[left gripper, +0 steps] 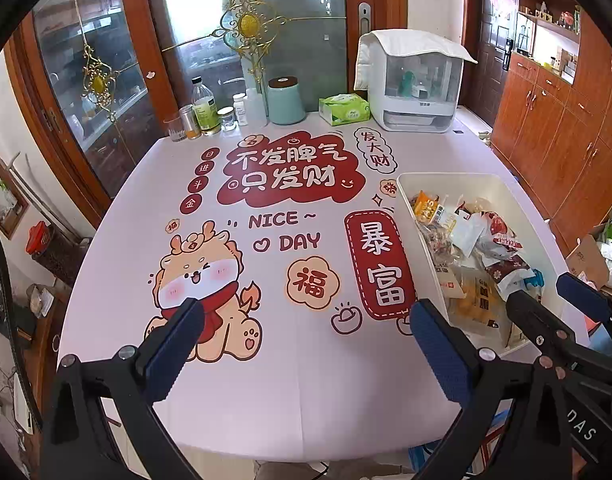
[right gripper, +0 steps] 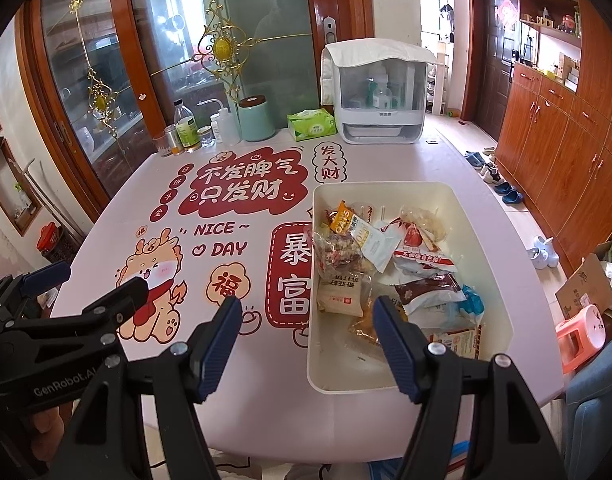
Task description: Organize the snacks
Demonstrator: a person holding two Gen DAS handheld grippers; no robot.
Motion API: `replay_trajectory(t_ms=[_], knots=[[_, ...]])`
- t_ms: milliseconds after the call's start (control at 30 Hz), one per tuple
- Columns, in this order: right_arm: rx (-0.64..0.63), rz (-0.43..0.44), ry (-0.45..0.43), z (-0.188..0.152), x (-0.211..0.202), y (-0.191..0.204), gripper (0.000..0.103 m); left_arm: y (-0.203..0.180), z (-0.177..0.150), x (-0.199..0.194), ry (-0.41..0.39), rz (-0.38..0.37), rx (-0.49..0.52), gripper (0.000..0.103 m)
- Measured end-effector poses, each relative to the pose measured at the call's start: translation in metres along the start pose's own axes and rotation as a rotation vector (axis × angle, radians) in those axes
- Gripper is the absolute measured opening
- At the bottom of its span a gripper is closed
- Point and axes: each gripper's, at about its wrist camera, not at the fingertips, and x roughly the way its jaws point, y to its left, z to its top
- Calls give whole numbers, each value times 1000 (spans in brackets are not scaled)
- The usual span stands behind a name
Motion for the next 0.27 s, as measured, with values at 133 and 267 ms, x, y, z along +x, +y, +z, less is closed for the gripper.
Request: replay_trajectory(t_ms=[133,267], knots=[[0,-1,1,-1,0,1,69,2,-3,2,5,-3,-1,102],[1,-1,1,-1,0,0,69,3,-5,3,13,-7,0,102]])
